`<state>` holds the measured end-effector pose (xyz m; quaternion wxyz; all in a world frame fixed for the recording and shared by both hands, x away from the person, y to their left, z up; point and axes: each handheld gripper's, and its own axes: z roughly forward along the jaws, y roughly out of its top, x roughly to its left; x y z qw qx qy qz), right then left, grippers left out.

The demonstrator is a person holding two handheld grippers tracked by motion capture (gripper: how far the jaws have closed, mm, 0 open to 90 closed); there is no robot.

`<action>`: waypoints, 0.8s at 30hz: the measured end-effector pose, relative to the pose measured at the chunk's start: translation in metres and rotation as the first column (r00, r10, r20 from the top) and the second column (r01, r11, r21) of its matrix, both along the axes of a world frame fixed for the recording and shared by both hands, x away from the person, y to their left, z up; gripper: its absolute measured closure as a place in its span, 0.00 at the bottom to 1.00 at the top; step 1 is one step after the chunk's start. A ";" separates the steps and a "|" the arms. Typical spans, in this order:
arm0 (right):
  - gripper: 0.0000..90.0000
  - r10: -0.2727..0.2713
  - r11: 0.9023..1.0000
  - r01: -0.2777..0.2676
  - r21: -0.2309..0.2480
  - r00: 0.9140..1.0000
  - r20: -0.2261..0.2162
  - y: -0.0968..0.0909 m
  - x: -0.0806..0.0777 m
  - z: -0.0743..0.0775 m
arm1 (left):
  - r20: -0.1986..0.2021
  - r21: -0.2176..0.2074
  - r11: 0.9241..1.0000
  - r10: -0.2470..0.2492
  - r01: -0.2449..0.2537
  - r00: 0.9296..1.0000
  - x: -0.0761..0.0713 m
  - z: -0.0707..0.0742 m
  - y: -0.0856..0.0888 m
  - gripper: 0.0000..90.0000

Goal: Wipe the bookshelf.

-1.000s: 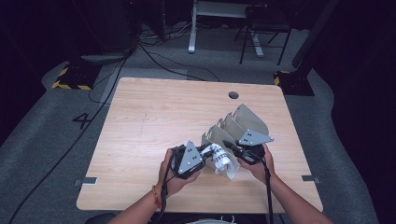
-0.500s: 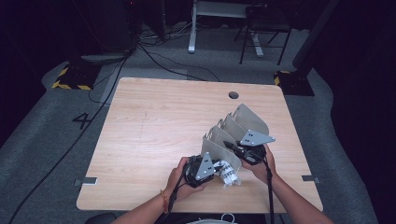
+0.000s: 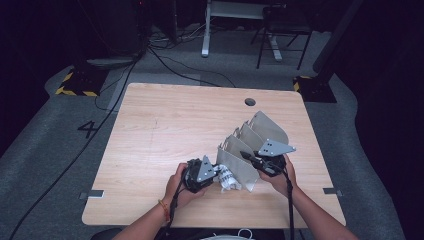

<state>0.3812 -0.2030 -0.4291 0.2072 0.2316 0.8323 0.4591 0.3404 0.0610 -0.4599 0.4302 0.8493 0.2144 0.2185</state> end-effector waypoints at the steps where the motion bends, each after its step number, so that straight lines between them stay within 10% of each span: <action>1: 0.97 -0.001 1.000 0.001 0.001 1.000 -0.001 0.000 0.000 0.000 | 0.006 -0.013 1.000 0.010 -0.010 1.000 0.000 0.003 0.002 0.87; 12: 0.98 0.000 1.000 0.000 0.003 1.000 0.001 0.000 0.000 -0.001 | 0.112 -0.201 0.979 0.057 -0.033 0.992 -0.009 0.040 0.014 0.87; 24: 0.98 0.007 1.000 -0.007 0.007 1.000 0.007 0.000 0.000 -0.001 | 0.153 -0.234 0.967 -0.069 0.104 0.986 -0.024 0.044 -0.017 0.88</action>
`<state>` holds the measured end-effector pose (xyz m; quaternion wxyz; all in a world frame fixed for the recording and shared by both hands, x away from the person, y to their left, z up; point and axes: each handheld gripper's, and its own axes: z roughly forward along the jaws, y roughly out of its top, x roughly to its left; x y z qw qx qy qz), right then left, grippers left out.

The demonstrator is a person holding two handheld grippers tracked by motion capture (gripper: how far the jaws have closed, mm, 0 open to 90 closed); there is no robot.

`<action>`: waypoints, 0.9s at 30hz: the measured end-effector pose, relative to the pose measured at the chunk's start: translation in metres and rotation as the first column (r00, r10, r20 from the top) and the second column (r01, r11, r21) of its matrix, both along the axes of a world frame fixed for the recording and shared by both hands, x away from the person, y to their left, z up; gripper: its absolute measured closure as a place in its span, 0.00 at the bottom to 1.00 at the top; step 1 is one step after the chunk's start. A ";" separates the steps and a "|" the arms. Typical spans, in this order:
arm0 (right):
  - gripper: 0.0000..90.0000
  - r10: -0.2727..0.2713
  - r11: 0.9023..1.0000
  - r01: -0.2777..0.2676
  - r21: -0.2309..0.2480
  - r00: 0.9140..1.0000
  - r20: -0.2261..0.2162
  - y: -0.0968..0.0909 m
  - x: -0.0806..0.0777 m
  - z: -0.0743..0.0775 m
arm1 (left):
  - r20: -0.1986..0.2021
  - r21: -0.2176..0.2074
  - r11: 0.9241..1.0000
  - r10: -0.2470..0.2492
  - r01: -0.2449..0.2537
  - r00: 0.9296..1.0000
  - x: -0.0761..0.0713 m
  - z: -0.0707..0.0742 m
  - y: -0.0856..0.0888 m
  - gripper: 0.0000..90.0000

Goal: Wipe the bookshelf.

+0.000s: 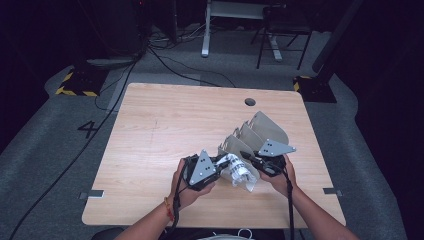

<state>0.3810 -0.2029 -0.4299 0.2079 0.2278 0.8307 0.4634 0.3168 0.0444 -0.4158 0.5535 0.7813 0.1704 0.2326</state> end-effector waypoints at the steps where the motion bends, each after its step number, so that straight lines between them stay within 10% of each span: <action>1: 0.98 0.001 1.000 -0.001 0.001 1.000 -0.002 0.000 -0.001 0.000 | 0.001 0.013 1.000 -0.016 0.016 1.000 -0.001 -0.002 -0.004 0.88; 13: 0.98 0.040 0.999 -0.040 -0.002 0.999 0.009 0.000 -0.004 0.000 | -0.114 0.191 0.974 -0.102 0.122 0.988 -0.001 -0.045 -0.030 0.88; 23: 0.98 0.054 0.999 -0.054 -0.001 0.999 0.004 -0.001 -0.005 0.000 | -0.186 0.286 0.956 -0.013 0.067 0.982 0.006 -0.067 -0.014 0.88; 27: 0.98 0.053 0.999 -0.053 -0.003 0.999 0.006 -0.001 -0.006 0.000 | -0.211 0.270 0.962 0.019 0.039 0.977 0.012 -0.065 0.000 0.88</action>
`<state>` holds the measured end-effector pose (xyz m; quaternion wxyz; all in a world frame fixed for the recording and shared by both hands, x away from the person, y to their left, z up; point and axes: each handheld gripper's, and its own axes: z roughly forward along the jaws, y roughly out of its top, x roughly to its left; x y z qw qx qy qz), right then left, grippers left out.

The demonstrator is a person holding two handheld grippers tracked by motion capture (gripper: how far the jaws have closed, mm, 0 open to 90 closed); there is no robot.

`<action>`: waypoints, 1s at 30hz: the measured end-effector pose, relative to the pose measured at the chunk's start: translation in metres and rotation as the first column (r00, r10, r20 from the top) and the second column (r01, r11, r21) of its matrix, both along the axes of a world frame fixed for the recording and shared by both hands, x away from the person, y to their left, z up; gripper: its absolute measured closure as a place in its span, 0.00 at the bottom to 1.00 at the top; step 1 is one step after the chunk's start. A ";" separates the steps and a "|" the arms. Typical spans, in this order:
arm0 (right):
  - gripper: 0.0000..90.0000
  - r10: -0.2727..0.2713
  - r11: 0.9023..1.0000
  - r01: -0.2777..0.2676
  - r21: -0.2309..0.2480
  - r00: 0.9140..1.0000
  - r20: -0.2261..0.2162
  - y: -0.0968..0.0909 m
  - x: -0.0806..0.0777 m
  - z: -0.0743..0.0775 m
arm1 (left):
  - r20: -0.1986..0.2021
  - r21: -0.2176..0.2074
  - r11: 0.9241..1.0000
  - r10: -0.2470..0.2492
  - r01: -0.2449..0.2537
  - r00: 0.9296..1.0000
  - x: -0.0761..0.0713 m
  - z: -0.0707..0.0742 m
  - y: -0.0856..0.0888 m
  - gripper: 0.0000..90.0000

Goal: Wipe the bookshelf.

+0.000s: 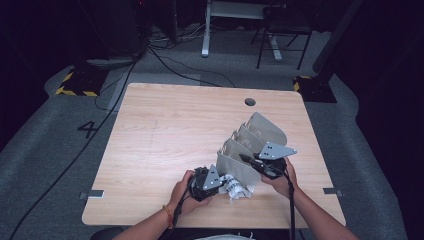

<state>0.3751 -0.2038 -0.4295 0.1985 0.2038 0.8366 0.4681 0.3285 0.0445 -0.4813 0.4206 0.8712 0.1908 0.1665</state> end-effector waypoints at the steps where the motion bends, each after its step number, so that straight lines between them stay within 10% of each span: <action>1: 0.98 -0.001 1.000 0.001 -0.002 1.000 0.001 0.000 0.000 0.000 | -0.001 -0.005 1.000 0.010 -0.010 1.000 0.000 0.001 0.002 0.88; 9: 0.98 0.000 1.000 0.000 0.001 1.000 -0.006 0.000 0.001 0.000 | 0.060 -0.069 0.996 0.054 -0.050 0.997 -0.003 0.026 0.015 0.88; 17: 0.98 -0.001 1.000 0.001 -0.004 1.000 0.002 0.001 0.000 0.000 | 0.118 -0.212 0.976 0.080 -0.053 0.990 -0.007 0.053 0.025 0.88; 30: 0.97 0.003 1.000 -0.003 0.000 1.000 -0.010 0.001 0.000 0.000 | 0.201 -0.290 0.950 -0.057 0.115 0.978 -0.014 0.071 -0.007 0.87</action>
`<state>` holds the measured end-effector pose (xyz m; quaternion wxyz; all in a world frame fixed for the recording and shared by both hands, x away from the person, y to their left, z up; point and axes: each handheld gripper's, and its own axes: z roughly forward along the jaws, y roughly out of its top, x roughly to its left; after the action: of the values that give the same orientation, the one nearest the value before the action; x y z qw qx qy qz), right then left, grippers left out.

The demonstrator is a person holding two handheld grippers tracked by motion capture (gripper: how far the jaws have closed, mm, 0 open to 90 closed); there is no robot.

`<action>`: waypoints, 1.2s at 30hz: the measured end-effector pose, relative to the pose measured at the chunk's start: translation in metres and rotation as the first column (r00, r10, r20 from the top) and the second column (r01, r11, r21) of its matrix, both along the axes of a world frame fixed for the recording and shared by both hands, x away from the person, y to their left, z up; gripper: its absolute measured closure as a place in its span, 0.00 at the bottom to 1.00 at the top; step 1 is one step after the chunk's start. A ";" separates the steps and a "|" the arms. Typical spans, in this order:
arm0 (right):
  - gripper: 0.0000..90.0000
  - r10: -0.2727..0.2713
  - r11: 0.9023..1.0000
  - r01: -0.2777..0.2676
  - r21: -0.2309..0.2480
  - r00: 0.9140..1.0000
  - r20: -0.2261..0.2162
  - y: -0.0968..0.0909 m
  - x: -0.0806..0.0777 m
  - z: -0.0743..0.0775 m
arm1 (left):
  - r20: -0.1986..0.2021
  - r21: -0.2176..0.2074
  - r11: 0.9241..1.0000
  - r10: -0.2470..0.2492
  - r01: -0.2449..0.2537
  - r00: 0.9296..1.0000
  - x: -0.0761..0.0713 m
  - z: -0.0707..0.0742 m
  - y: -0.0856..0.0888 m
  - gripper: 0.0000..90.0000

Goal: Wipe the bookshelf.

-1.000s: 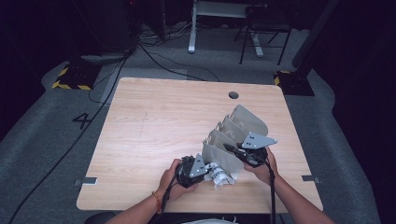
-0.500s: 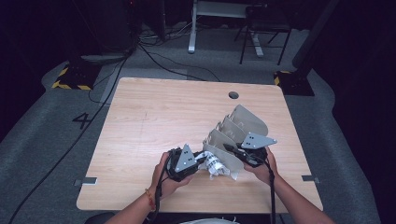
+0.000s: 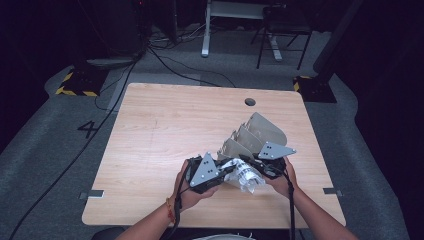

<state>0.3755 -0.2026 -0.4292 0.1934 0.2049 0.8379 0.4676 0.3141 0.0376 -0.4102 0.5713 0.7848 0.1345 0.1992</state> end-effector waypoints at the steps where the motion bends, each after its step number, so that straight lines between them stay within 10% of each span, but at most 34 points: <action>1: 0.97 0.003 1.000 -0.003 0.000 1.000 -0.001 0.000 0.000 0.000 | -0.001 0.011 1.000 -0.012 0.012 1.000 0.000 -0.001 -0.003 0.87; 14: 0.98 0.036 0.999 -0.036 0.003 0.999 -0.004 -0.003 0.000 0.001 | -0.099 0.211 0.974 -0.062 0.081 0.993 0.004 -0.043 -0.017 0.88; 21: 0.98 0.047 0.999 -0.047 0.002 0.999 -0.005 -0.004 0.000 0.001 | -0.129 0.314 0.947 -0.022 0.062 0.991 0.011 -0.061 -0.004 0.88; 27: 0.98 0.047 0.999 -0.047 0.003 0.999 -0.005 -0.004 0.000 0.001 | -0.121 0.340 0.939 -0.009 0.050 0.993 0.016 -0.057 0.013 0.88; 30: 0.98 0.046 0.999 -0.045 0.006 0.999 -0.007 -0.004 0.000 0.001 | -0.076 0.335 0.942 0.005 0.020 0.997 0.013 -0.046 0.017 0.88; 36: 0.98 0.045 0.999 -0.045 0.005 0.999 -0.006 -0.004 0.000 0.001 | -0.014 0.238 0.971 0.019 -0.016 1.000 0.010 -0.021 0.030 0.87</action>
<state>0.3759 -0.2068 -0.4284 0.1796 0.1877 0.8417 0.4734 0.3243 0.0674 -0.4317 0.4702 0.8480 0.1212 0.2124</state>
